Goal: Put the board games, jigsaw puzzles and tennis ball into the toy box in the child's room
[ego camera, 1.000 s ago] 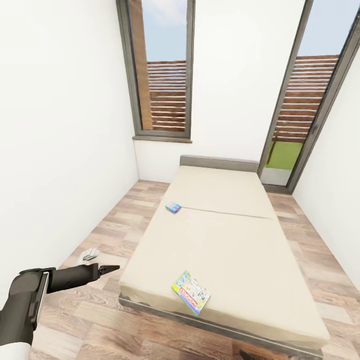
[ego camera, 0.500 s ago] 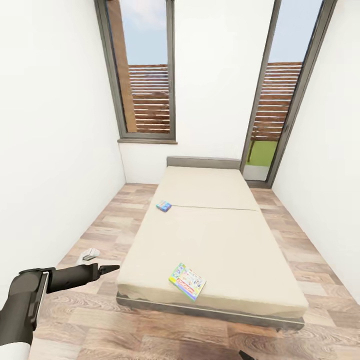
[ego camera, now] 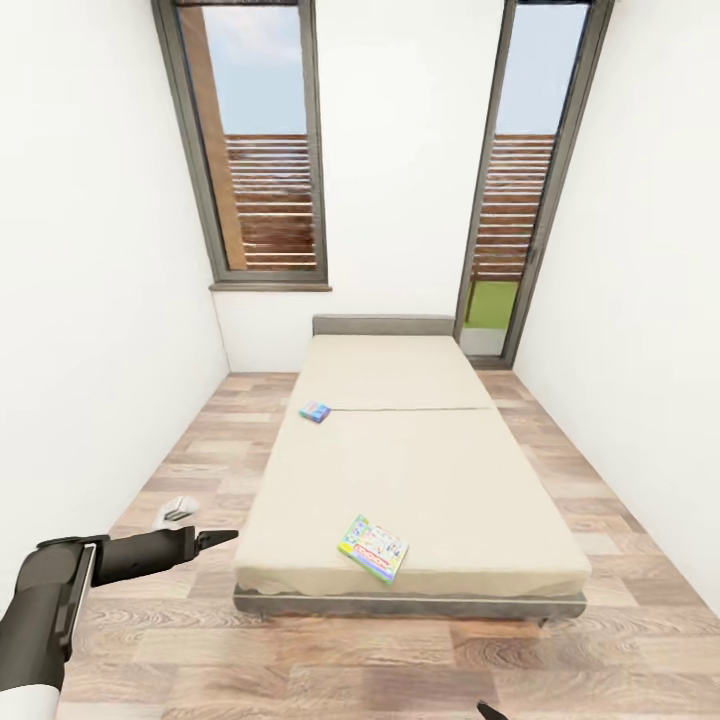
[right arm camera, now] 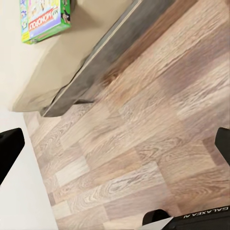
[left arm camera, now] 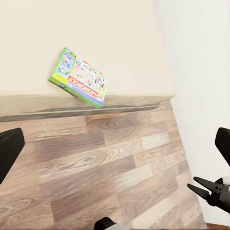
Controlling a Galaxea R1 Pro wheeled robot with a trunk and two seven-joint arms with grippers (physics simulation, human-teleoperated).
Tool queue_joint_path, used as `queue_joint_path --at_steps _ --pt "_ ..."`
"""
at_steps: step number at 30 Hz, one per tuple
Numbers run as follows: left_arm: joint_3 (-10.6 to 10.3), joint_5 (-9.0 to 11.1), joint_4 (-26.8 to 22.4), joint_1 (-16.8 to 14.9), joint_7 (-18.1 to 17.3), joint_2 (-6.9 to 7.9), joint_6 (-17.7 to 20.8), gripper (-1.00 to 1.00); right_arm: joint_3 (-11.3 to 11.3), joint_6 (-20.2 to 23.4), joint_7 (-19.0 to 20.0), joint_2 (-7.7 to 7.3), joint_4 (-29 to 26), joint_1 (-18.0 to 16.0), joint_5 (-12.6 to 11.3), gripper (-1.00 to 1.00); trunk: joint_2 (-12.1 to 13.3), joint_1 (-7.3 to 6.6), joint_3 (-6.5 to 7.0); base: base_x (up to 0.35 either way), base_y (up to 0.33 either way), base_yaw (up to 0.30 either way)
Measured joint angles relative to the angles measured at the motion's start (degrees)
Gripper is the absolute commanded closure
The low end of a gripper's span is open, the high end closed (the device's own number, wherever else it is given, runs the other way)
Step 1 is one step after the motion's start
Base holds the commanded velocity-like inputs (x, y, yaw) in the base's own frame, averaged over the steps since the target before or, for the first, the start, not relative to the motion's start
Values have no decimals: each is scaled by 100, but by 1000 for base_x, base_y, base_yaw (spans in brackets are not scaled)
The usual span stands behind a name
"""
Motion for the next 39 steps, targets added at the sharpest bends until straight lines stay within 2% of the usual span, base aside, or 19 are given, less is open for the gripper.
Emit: queue_joint_path --at_steps 6,23,39 --pt "1 1 0 0 0 7 -2 -100 -1 1 -3 0 -1 0 7 -100 0 -1 4 -57 196 -23" --pt "1 1 1 0 2 16 -11 -100 3 -20 -46 62 -1 0 14 -100 -1 -2 4 22 43 -11" --pt "0 0 3 -1 3 17 -20 -100 6 -21 -25 73 -2 2 24 -100 0 -1 4 34 26 -223"
